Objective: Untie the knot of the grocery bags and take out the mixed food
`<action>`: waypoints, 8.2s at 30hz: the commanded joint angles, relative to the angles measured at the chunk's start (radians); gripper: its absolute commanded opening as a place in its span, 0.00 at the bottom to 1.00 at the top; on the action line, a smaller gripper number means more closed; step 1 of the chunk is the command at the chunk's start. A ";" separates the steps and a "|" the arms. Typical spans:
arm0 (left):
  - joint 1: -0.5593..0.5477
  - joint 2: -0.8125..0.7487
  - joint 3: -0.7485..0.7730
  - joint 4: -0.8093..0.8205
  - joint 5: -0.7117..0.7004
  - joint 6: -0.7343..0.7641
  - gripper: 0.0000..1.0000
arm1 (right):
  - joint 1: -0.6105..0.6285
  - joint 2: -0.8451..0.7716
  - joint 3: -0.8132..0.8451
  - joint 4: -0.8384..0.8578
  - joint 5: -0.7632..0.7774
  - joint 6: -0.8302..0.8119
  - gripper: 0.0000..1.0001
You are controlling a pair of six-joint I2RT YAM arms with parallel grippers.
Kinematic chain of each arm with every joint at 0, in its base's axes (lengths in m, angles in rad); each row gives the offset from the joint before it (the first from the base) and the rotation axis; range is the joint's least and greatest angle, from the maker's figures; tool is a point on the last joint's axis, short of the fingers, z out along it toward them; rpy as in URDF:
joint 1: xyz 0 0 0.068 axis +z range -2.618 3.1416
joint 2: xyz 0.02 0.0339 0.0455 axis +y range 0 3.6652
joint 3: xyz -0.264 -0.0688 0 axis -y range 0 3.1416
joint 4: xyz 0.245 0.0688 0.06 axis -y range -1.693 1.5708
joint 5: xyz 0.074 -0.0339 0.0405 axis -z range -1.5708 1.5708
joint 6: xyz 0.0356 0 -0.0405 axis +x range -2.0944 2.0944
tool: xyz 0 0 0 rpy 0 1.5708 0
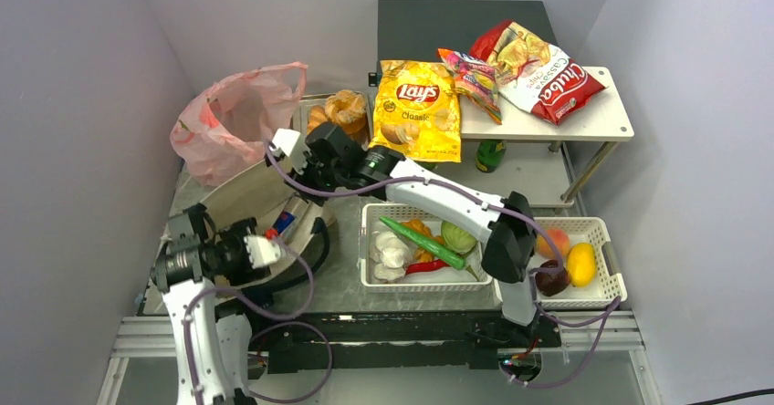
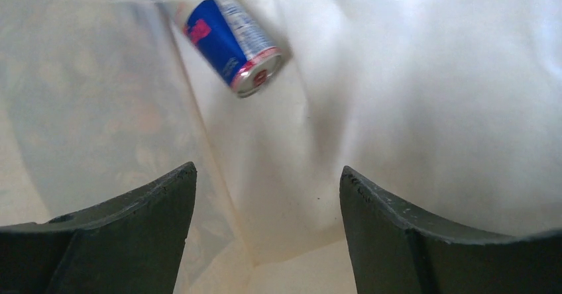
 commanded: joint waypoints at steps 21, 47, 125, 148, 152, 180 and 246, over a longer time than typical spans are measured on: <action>-0.420 0.705 0.050 0.672 -0.420 -0.571 0.93 | -0.002 -0.267 -0.436 0.289 -0.158 -0.018 0.00; -0.322 0.430 0.393 0.120 -0.255 -0.610 0.10 | -0.044 -0.269 -0.401 0.366 -0.203 -0.014 0.00; -0.365 0.056 0.508 0.432 0.062 0.558 0.00 | -0.016 -0.139 0.191 -0.091 -0.386 -0.355 0.98; -0.294 0.179 0.796 0.733 0.143 -1.197 0.99 | -0.094 -0.545 -0.395 0.706 -0.286 0.045 0.00; -0.294 0.236 0.849 0.865 0.423 -1.664 1.00 | -0.093 -0.614 -0.468 0.792 -0.261 0.094 0.00; -0.583 0.358 0.783 0.987 0.442 -1.884 0.86 | -0.015 -0.732 -0.684 1.039 -0.241 0.049 0.00; -0.718 0.418 0.895 0.667 0.327 -1.520 0.83 | -0.027 -0.745 -0.580 0.488 -0.143 -0.006 0.00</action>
